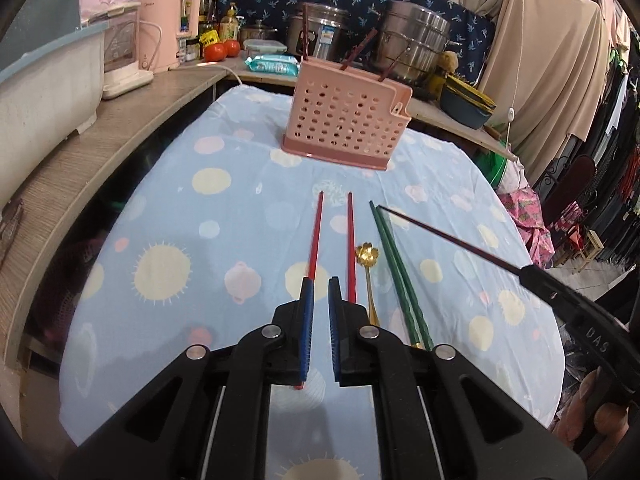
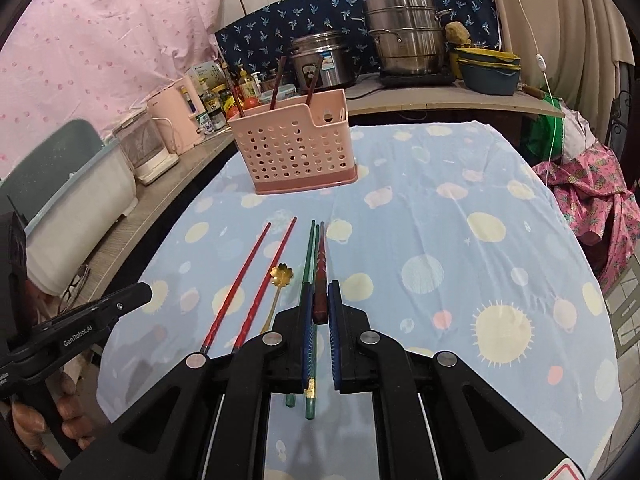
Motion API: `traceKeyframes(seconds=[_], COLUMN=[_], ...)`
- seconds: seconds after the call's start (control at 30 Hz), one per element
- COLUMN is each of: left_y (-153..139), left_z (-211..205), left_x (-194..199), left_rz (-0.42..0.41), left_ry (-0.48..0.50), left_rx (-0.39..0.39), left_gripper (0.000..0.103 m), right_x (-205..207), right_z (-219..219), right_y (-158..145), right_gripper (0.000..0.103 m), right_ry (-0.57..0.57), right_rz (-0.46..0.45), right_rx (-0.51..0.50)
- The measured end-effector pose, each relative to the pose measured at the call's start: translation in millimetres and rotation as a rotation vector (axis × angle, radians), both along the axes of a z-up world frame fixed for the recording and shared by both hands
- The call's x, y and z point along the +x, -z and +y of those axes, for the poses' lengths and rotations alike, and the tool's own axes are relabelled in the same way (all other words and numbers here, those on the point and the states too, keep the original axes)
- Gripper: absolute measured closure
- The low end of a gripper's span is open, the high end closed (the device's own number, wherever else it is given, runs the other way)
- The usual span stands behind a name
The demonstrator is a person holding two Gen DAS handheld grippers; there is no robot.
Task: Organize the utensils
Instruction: 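Lift both chopsticks, lower them into the pink basket and open both tools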
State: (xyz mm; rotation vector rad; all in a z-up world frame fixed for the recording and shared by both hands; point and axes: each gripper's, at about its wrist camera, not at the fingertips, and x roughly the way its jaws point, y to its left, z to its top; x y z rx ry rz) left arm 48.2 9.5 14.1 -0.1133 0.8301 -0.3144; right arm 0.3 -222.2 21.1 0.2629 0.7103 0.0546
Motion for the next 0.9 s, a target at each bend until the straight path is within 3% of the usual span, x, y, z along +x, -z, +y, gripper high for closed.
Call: traceKeyframes(seconds=[0.07,0.1,0.17,0.2,0.53,0.8,0.9], left_y=[14,21,37,44,80,83,82], left_z=[1,1,1,1,-5,-7,-6], left_x=[1,1,0,-1,1,1,1], left_rz=[0.040,0.060,0.087,0.098,0.154,0.149,0.151], left_ry=[0.003,0.004,-0.007,-0.005,0.023,0.038,0.042], left_rx=[-0.006,-0.007,-0.003,0.002,0.056,0.073,0.069], left_gripper=[0.090,0.079,0.068,0.067,0.070,0.095,0.095], right_x=[0,0,-1,-1,-4,-4,-4], right_z=[0,0,0,0,5,5,6], right_y=[-1,0,4,6,14,16,16], right_gripper=[0.096,0.096,0.096,0.096,0.096,0.096,0.096], right_ry=[-0.001,-0.001,-0.002,-0.003,-0.008,-0.011,-0.011], right_rz=[-0.002,0.001,0.012,0.018,0.037,0.043,0.043], right_rx=[-0.004,-0.002,0.004,0.007,0.008,0.005,0.005])
